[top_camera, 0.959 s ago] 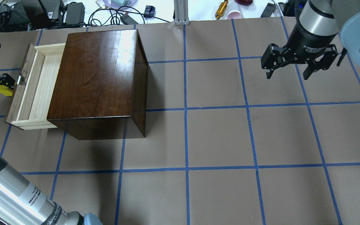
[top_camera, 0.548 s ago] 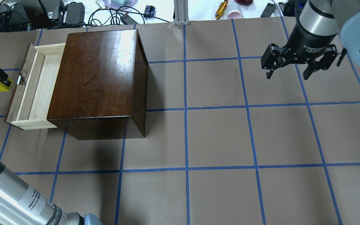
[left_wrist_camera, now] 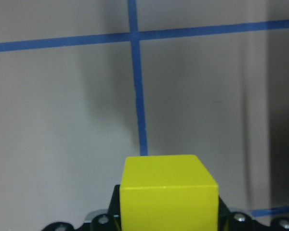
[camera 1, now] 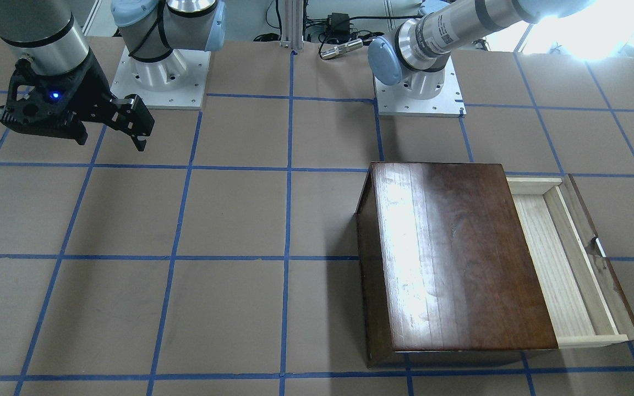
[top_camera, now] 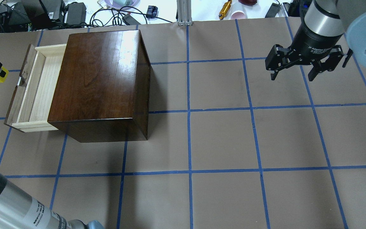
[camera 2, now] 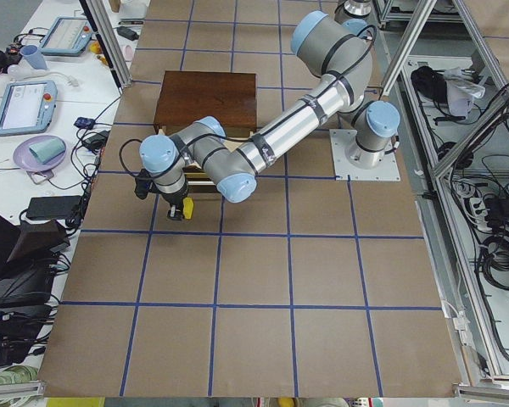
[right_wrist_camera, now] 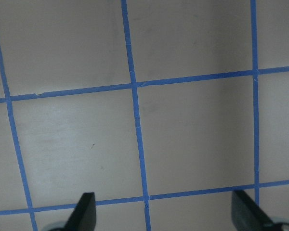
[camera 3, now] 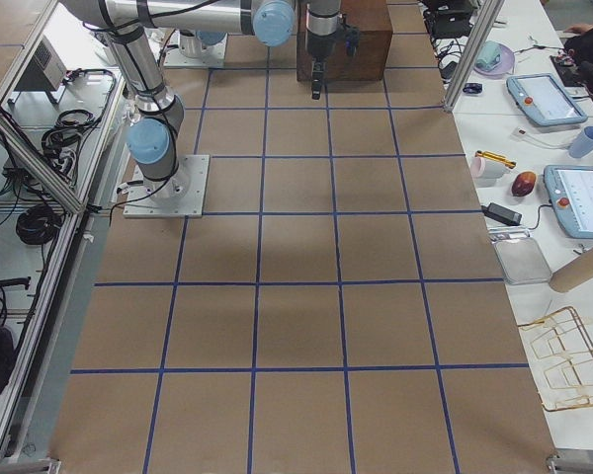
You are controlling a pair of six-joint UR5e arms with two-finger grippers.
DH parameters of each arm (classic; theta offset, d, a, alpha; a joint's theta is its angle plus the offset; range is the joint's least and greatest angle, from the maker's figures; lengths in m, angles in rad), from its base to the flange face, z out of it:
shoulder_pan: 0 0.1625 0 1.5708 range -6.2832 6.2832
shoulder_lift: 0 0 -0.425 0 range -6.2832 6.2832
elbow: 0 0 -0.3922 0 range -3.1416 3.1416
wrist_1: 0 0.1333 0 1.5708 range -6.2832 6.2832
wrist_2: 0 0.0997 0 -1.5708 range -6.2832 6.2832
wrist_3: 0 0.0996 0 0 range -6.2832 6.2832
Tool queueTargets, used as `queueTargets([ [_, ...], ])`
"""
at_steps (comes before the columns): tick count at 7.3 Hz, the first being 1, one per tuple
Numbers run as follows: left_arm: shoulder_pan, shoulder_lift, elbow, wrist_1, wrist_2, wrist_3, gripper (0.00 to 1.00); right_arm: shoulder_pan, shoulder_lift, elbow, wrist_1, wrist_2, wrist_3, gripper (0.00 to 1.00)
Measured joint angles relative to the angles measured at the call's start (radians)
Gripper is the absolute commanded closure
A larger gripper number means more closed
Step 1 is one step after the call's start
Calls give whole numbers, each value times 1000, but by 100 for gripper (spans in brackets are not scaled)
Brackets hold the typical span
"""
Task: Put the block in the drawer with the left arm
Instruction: 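Carry the yellow cube with the left gripper over the open drawer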
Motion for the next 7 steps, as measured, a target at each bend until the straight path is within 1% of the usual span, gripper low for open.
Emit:
queueTargets([
  [2,-23,73,-5,-80,12,-20,48,0,1,0,0,0,0,0],
  [3,-34,102,-18,-108,14,-38,50,0,1,0,0,0,0,0],
  [5,-76,154,-69,-127,14,-101,51,0,1,0,0,0,0,0],
  [7,-109,184,-126,-121,10,-170,52,0,1,0,0,0,0,0],
])
